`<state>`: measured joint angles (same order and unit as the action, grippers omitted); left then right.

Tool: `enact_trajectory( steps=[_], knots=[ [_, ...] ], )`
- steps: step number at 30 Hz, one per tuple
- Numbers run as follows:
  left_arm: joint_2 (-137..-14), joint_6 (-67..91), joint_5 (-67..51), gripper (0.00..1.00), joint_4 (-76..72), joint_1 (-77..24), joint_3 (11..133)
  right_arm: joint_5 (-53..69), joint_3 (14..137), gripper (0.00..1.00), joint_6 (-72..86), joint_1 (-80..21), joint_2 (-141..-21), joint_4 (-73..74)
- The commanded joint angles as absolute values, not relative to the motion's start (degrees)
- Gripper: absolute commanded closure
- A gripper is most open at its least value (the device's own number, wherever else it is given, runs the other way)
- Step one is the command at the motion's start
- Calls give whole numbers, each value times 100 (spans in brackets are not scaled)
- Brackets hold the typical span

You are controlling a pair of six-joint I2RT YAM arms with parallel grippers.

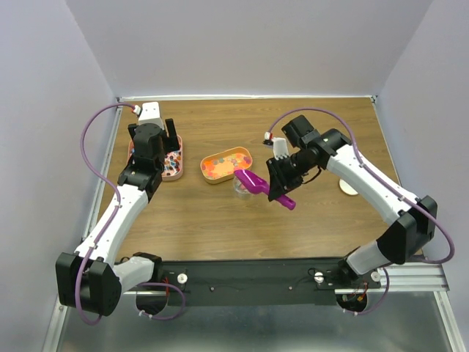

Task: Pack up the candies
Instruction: Scoop the fake candies from the storage box.

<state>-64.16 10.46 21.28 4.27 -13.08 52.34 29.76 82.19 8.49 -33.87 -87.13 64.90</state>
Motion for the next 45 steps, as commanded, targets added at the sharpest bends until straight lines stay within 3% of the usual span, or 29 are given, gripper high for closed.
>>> enact_trajectory(
  steps=[1, 8, 14, 24, 31, 45],
  knots=[
    [-6390, 1011, 1934, 19, 264, -1266, 5168, 2365, 8209, 99, -524, -3507, -8464, 5617],
    [-6460, 941, 1372, 19, 150, -1266, 5116, 943, 8236, 99, -1441, -3858, -8789, 5292],
    [-6793, 949, 397, 19, 79, -1274, 5150, 536, 8077, 99, -1775, -3973, -8772, 4467],
    [-7233, 1335, -1737, 19, -132, -1310, 5212, 1001, 7489, 99, -2425, -3973, -8666, 3534],
    [-7760, 1801, -3047, 29, -97, -1318, 5317, 1336, 7295, 99, -2619, -3973, -8526, 3305],
    [-8051, 2680, -4289, 33, -641, -1318, 5159, 1626, 6785, 99, -2663, -3973, -8332, 2646]
  ],
)
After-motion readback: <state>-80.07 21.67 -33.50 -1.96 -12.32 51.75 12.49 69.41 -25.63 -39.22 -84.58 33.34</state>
